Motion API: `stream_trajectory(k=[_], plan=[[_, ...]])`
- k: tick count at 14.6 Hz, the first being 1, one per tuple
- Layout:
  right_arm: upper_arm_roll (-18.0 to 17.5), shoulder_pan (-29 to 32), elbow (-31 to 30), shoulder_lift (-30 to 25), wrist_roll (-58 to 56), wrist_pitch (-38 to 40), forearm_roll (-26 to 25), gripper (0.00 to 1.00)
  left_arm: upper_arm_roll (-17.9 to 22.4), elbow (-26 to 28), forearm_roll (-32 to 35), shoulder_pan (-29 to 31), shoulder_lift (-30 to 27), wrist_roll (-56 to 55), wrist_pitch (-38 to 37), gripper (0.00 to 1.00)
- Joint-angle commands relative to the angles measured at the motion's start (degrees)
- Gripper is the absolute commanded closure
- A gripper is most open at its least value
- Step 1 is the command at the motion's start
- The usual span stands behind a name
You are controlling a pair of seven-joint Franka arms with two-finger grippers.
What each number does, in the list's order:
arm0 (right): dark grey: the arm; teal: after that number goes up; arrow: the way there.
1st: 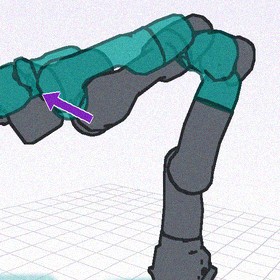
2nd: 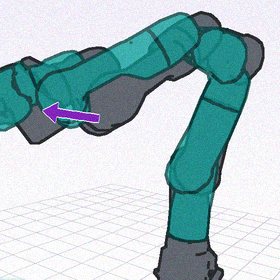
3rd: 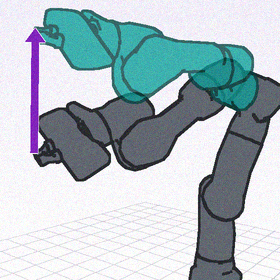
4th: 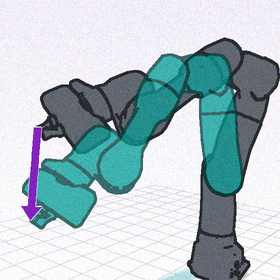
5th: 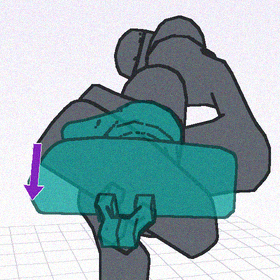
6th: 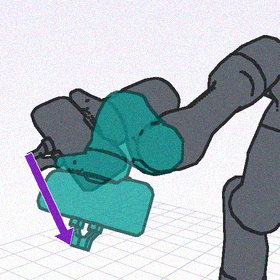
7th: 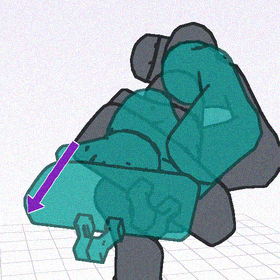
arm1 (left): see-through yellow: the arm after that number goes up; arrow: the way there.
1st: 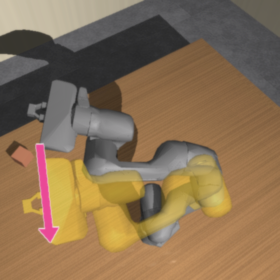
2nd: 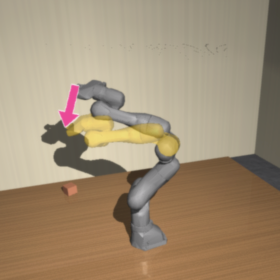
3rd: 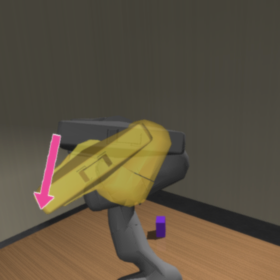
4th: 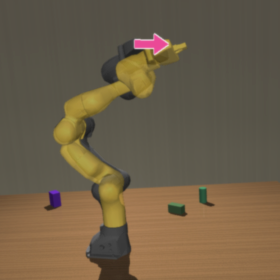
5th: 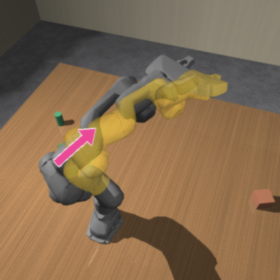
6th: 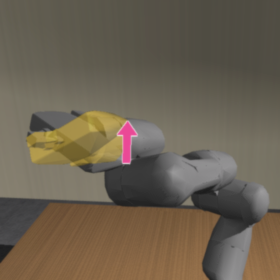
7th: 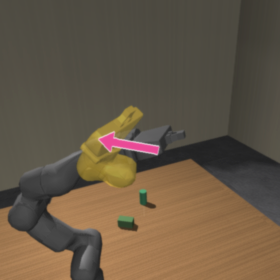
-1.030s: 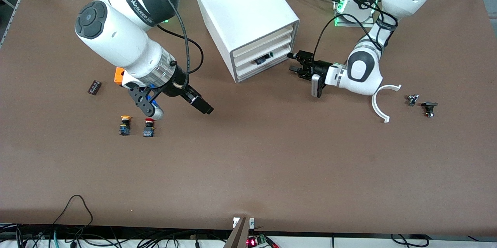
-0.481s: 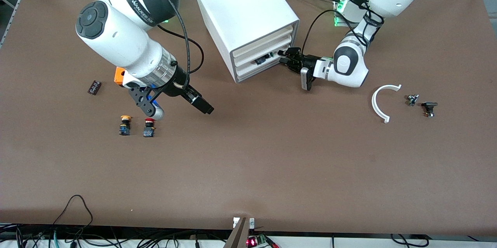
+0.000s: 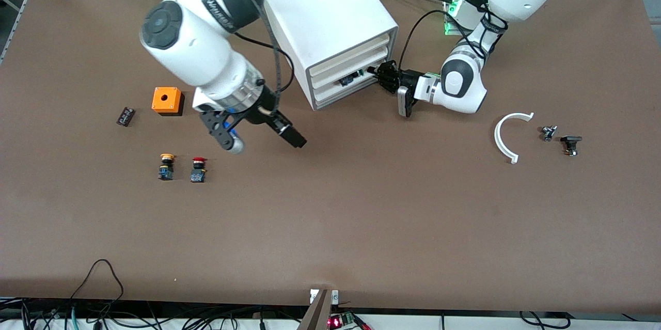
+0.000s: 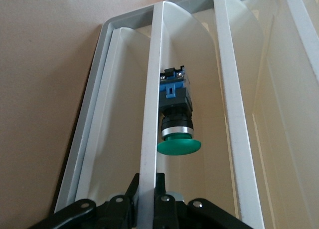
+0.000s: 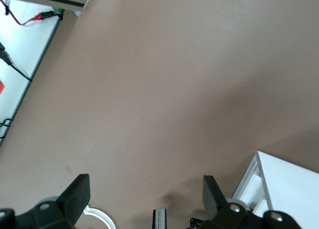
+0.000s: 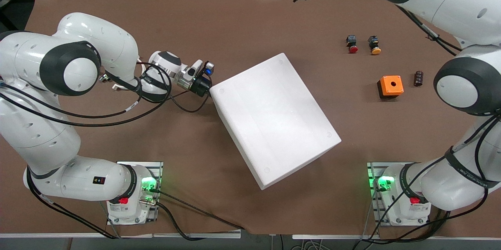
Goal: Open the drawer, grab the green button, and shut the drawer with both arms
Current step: 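Grasp the green button in the drawer with the right gripper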
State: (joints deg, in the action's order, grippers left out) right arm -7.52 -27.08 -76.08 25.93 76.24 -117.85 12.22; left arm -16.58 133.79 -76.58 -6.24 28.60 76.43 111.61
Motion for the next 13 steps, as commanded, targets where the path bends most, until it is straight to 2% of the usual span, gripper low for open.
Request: stream_trajectory(k=[1, 6, 8, 13], plan=[[0.2, -3.6, 2.3, 2.1, 5.8, -1.3, -3.2, 0.0, 1.0, -1.2, -1.6, 0.5, 0.0, 1.6, 1.3, 1.0], [0.3, -8.7, 2.3, 4.1, 13.1, -1.7, -8.3, 0.0, 5.6, -9.1, -0.9, 0.3, 5.5, 1.8, 1.4, 1.0], [0.2, -11.0, 2.2, 5.2, 14.9, -3.7, -11.6, 0.0, 7.7, -12.9, 2.7, 0.3, 7.7, 1.6, 1.2, 1.0], [0.2, -15.5, 1.7, 8.2, 15.5, -4.7, -15.9, 0.01, 9.0, -15.3, 3.5, 0.5, 7.9, 0.3, 1.1, 1.0]])
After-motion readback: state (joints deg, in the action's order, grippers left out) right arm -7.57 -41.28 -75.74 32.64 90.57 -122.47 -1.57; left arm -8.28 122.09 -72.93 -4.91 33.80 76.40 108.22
